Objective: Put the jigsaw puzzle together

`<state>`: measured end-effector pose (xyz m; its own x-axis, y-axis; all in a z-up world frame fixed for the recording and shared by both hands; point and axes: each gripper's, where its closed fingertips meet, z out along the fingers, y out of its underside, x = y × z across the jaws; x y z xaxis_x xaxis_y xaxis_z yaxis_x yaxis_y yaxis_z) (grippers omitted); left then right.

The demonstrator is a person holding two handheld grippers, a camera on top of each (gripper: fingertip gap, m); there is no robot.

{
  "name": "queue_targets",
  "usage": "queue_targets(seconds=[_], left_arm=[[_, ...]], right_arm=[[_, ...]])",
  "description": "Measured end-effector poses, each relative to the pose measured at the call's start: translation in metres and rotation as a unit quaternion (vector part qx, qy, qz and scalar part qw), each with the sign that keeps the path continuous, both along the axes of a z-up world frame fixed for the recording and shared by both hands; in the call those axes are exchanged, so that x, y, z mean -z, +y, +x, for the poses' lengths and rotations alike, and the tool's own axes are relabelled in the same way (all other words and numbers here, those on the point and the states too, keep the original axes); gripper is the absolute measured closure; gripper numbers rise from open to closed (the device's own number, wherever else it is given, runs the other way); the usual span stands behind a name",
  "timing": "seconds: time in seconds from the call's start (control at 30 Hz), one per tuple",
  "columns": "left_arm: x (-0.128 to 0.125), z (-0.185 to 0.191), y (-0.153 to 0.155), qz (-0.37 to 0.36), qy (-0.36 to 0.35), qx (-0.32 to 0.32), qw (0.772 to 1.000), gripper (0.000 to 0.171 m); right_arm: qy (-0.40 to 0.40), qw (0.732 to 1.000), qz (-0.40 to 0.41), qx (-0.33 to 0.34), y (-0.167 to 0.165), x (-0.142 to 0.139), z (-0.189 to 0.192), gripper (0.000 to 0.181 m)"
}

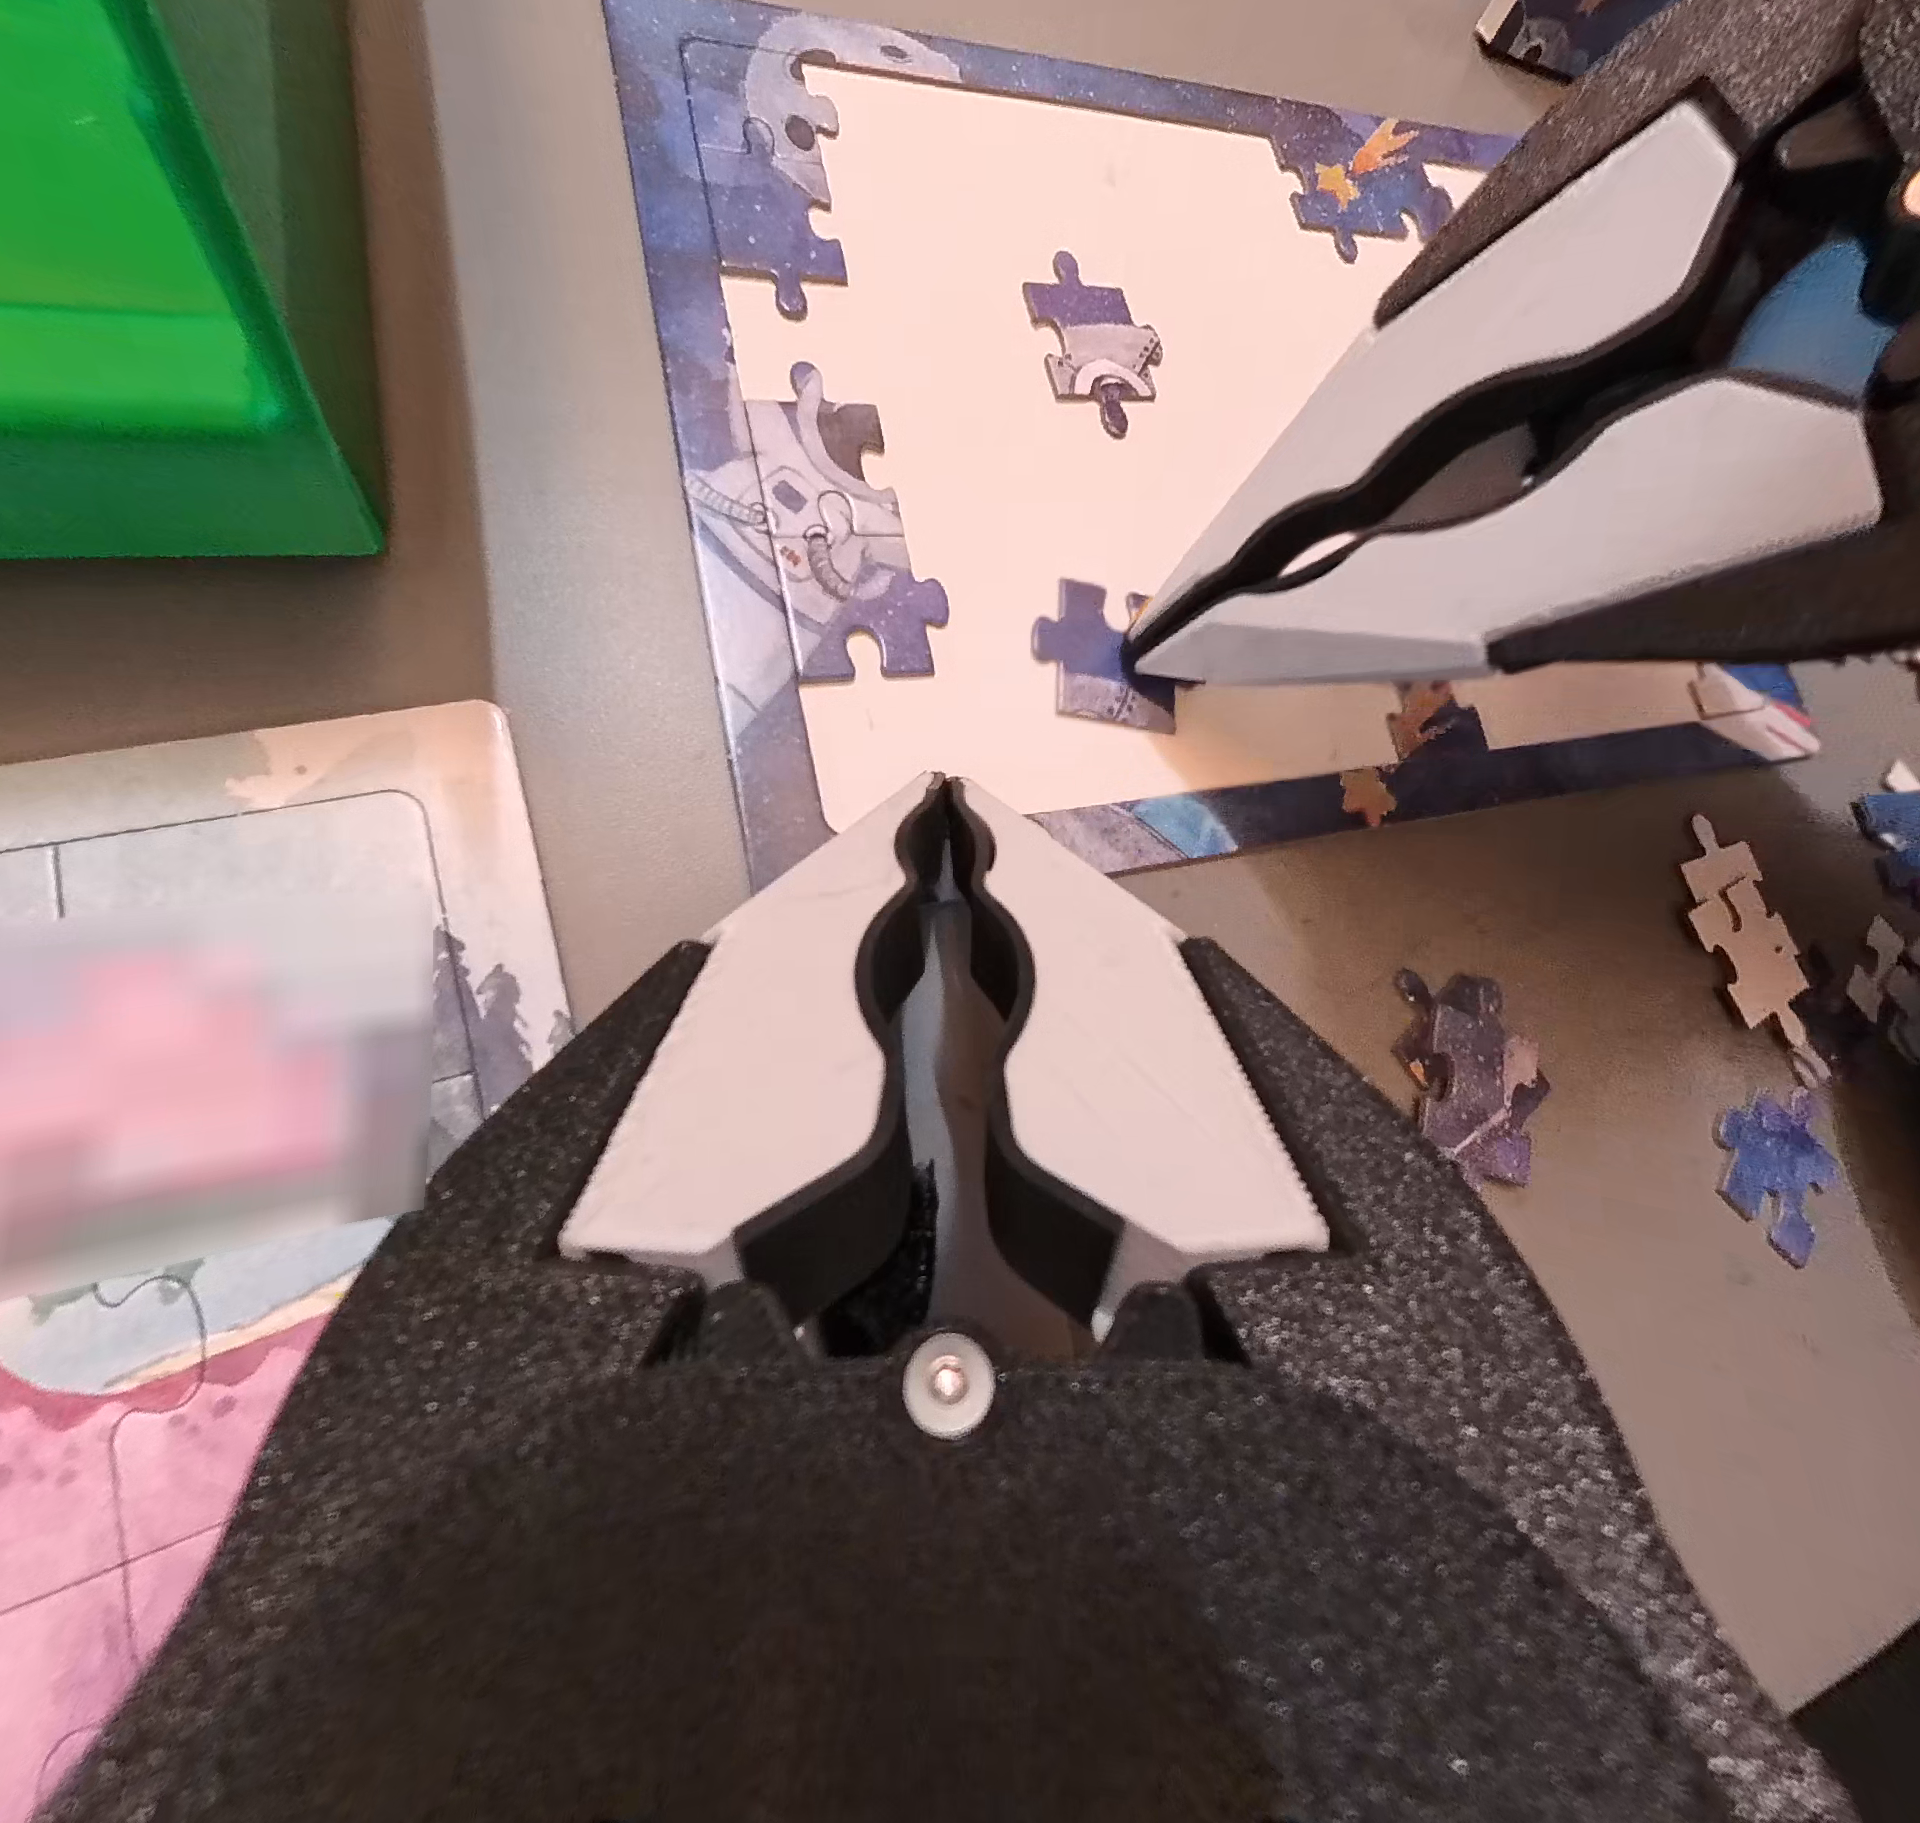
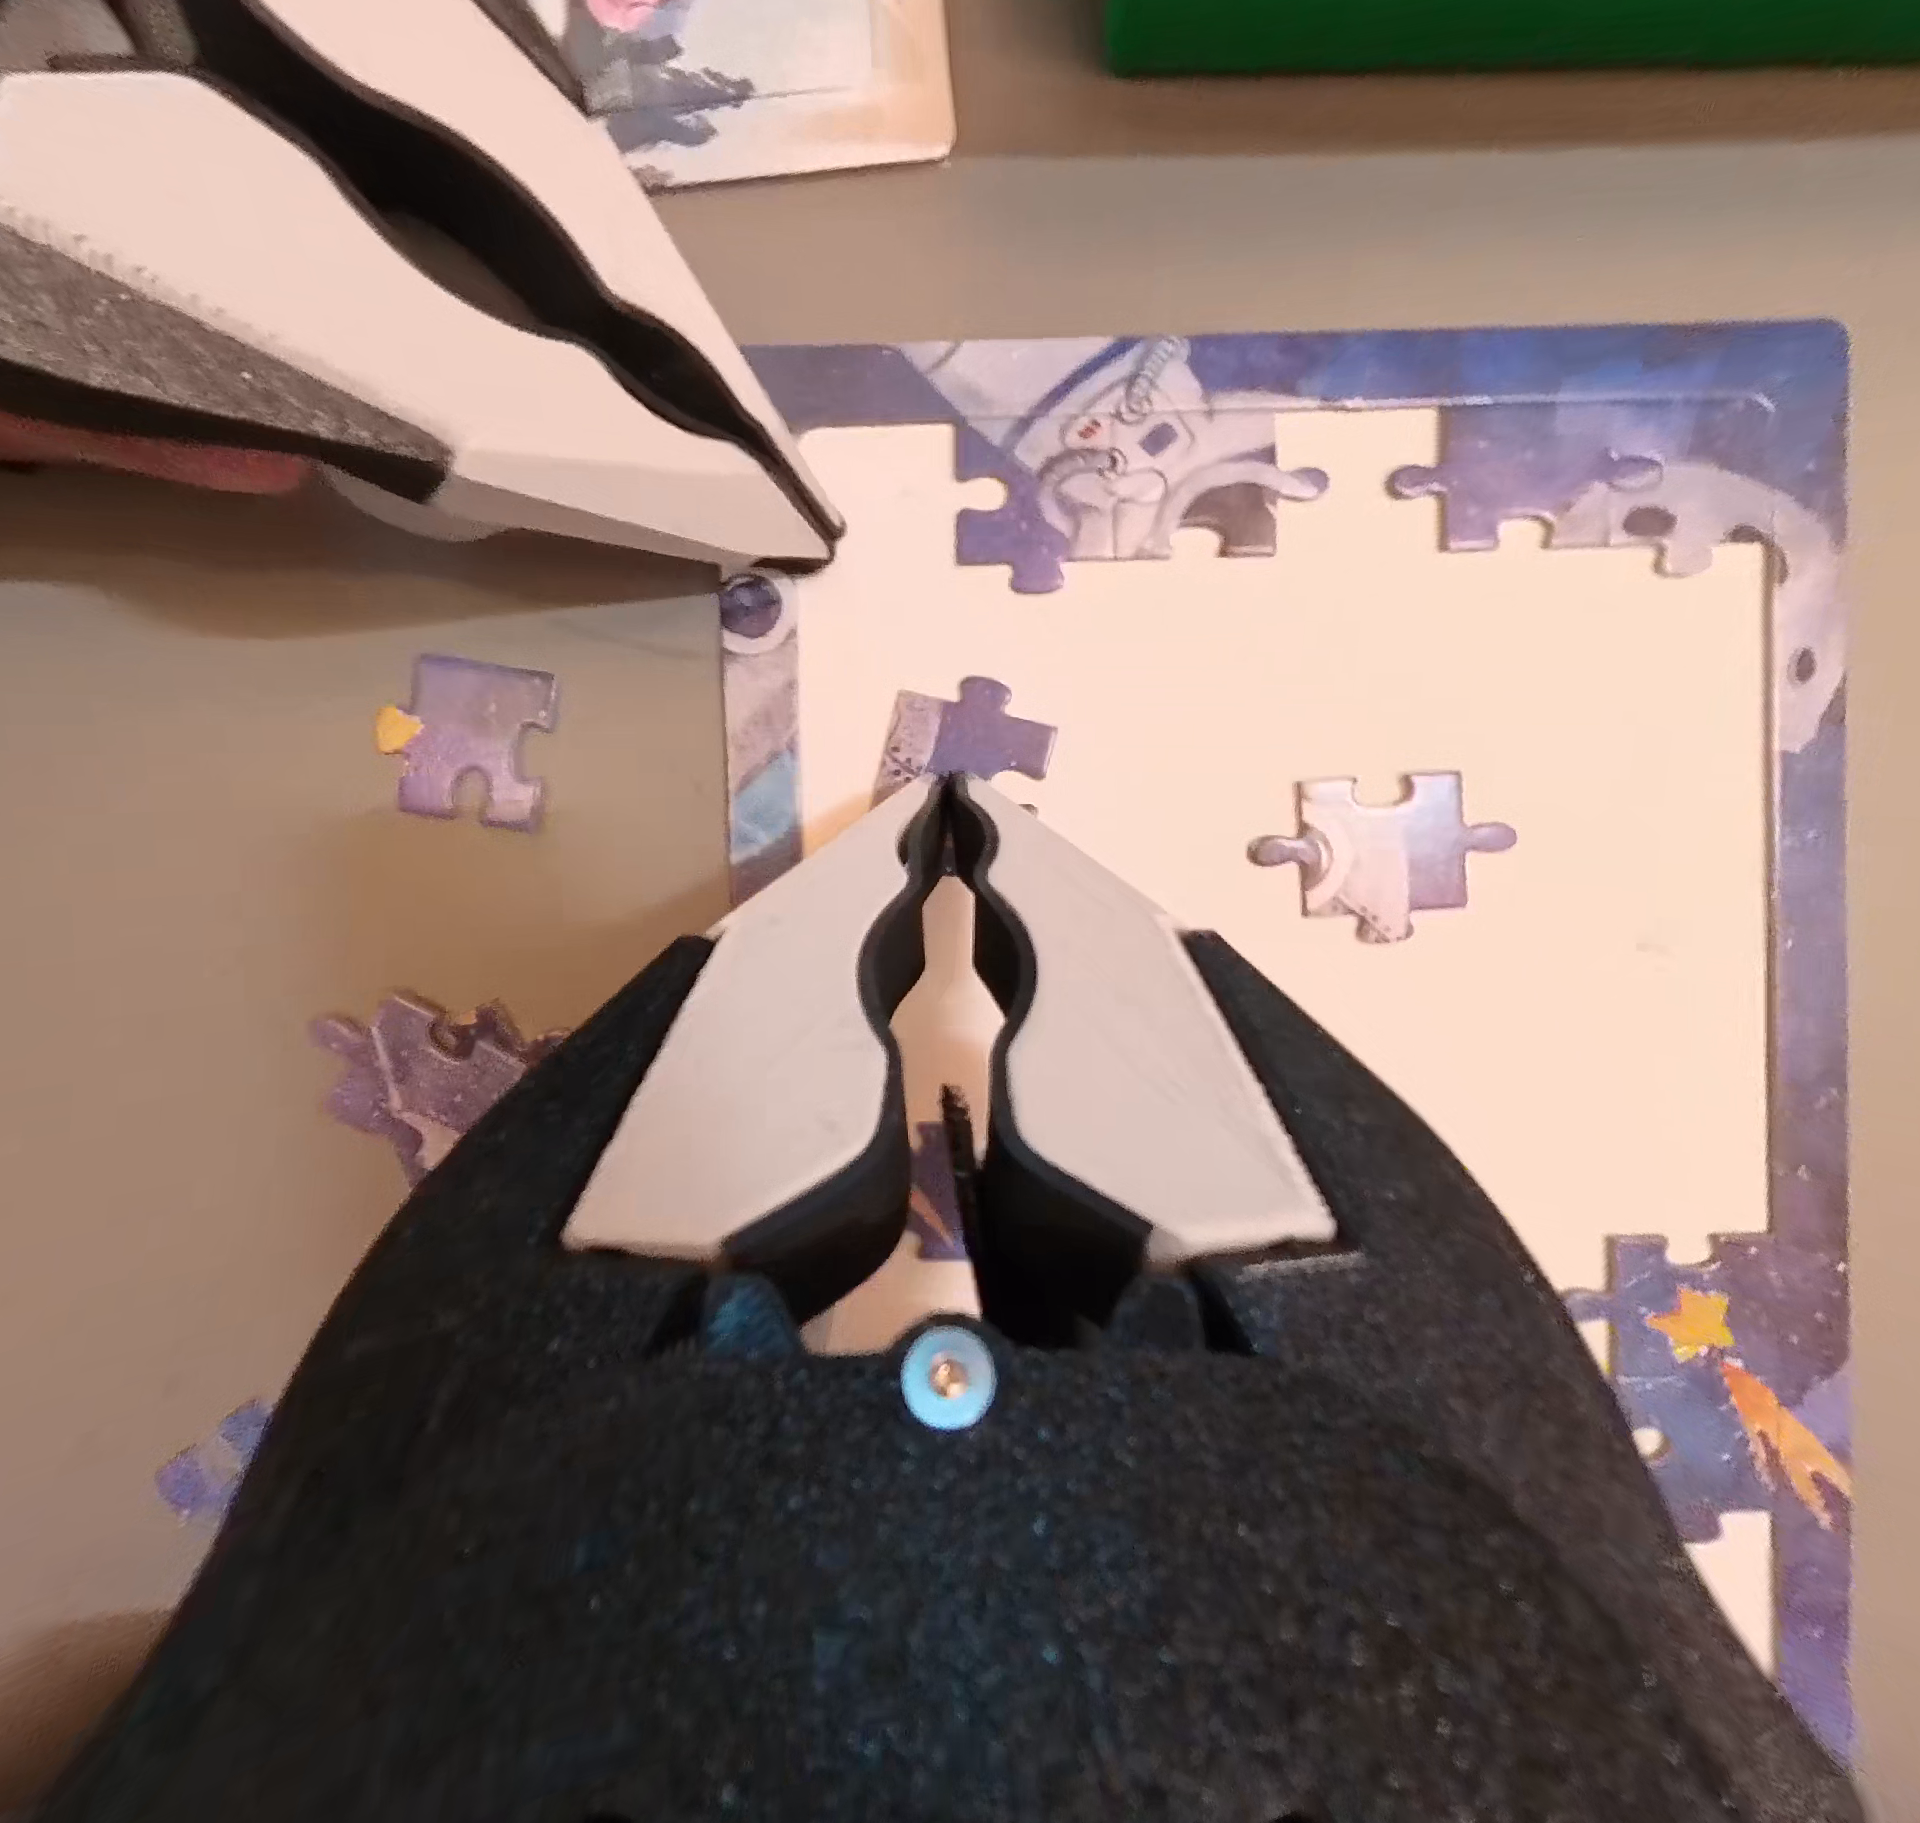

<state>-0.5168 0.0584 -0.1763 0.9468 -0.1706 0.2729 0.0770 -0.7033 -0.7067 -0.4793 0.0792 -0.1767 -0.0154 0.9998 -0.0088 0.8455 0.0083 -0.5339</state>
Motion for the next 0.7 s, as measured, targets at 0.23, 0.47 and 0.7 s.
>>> queue_targets(seconds=[0.23, 0.47, 0.7], left_arm=[[0.0, 0.0, 0.0, 0.0, -0.003, 0.0, 1.0, 0.171], [0.0, 0.0, 0.0, -0.001, -0.007, 0.0, 1.0, 0.171], [0.0, 0.0, 0.0, -0.001, -0.008, 0.0, 1.0, 0.171]], right_arm=[[0.002, 0.999, 0.002, 0.038, 0.029, -0.005, 0.027, 0.181], [0.023, 0.998, -0.043, 0.027, 0.028, -0.013, 0.045, 0.164], [0.011, 1.0, -0.001, -0.022, 0.012, -0.003, 0.028, 0.168]])
